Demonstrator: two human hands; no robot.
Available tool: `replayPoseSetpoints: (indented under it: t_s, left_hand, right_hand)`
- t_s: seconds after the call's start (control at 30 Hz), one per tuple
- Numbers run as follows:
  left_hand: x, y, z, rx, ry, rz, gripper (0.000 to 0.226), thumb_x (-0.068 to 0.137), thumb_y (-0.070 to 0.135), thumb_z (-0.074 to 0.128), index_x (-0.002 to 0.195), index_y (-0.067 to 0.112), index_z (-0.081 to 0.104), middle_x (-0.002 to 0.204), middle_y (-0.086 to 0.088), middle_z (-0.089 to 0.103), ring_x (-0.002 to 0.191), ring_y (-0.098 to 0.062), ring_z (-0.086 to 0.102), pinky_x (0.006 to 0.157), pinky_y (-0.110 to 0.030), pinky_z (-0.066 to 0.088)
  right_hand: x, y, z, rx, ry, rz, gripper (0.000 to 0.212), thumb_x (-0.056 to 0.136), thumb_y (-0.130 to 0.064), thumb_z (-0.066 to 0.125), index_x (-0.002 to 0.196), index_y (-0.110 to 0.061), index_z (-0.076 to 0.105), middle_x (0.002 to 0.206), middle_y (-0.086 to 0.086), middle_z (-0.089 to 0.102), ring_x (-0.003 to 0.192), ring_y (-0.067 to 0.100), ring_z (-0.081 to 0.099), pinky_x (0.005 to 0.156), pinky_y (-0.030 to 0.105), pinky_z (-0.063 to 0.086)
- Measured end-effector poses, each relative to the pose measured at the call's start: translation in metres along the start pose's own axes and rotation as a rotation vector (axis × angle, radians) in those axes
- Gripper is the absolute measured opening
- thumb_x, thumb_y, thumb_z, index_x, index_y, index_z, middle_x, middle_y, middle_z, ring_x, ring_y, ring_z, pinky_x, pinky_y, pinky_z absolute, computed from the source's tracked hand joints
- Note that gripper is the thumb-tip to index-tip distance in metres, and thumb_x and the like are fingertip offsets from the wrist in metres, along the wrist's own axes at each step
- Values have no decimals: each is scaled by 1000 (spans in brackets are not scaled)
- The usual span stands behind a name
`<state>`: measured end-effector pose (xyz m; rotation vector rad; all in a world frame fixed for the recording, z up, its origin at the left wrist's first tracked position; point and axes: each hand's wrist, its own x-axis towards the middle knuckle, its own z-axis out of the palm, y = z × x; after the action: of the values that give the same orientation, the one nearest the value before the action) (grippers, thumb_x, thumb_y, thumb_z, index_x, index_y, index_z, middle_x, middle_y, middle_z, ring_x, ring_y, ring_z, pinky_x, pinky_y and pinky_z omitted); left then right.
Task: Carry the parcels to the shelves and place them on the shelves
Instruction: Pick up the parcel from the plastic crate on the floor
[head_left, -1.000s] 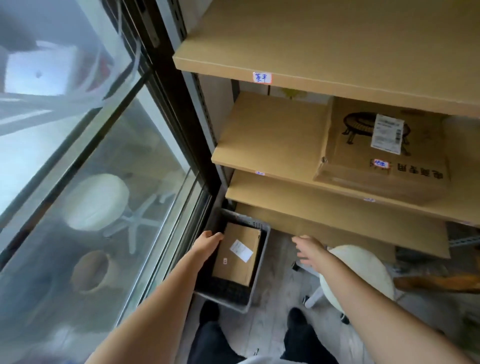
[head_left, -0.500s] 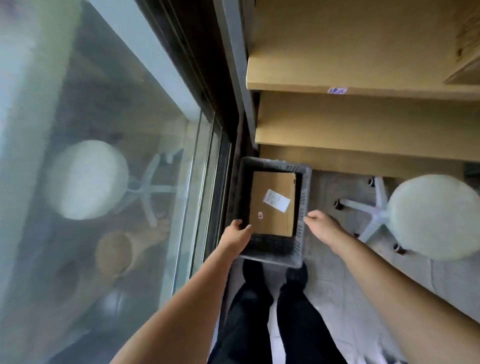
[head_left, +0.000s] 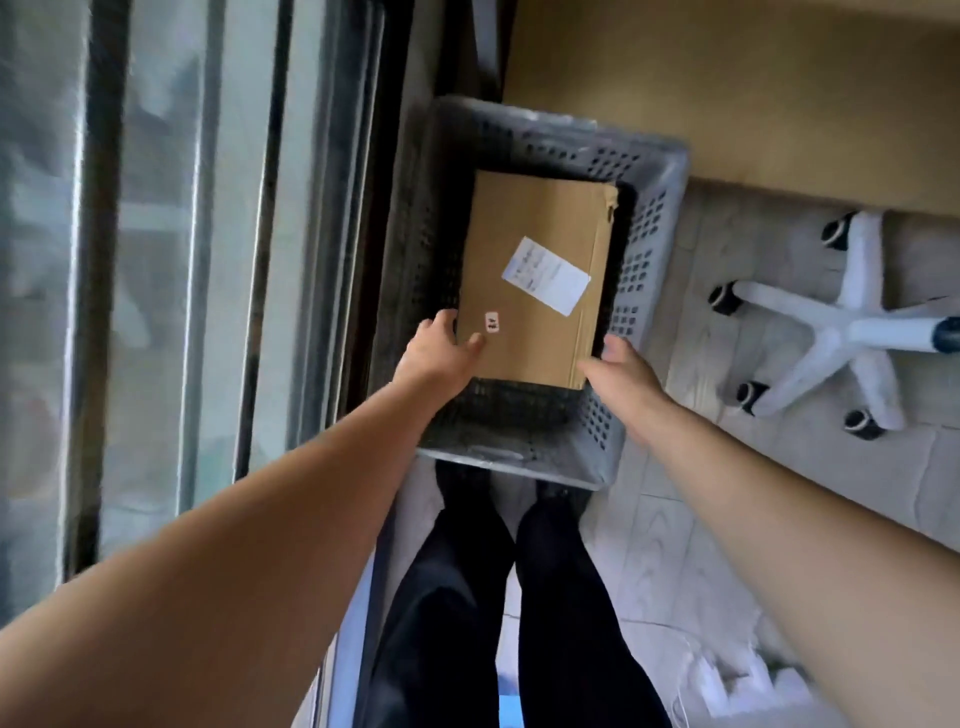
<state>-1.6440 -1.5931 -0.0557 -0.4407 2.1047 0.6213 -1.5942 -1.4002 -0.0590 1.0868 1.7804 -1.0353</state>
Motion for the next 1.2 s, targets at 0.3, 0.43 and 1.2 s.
replayPoseSetpoints:
  t_s: [0.3,0.43,1.2]
  left_hand:
    - [116,-17,64,-109,48,-24,70,98,39,52,160,21,24,154,-12,41,136,-31,49,105,-35,42]
    - [149,-19,77,-160,81,-43,77,98,38,52,163,21,14,160,-12,32,142,-32,43,113,-37,39]
    - [74,-10,27,-622,36,-49,38,94,16,57,130,28,55,104,8,65,80,-2,58,67,-16,45]
  right_hand:
    - [133,14,39,41,169,-16,81,97,-30,55,162,-21,9,168,7,23,150,32,32,116,44,33]
    - [170,17,46,162,205,2,81,96,-28,56,163,-19,10,168,6,23,151,28,31,116,39,30]
    - [102,5,18,516,10,56,53,94,-30,58,144,-22,44,141,3,45,118,21,42,93,36,31]
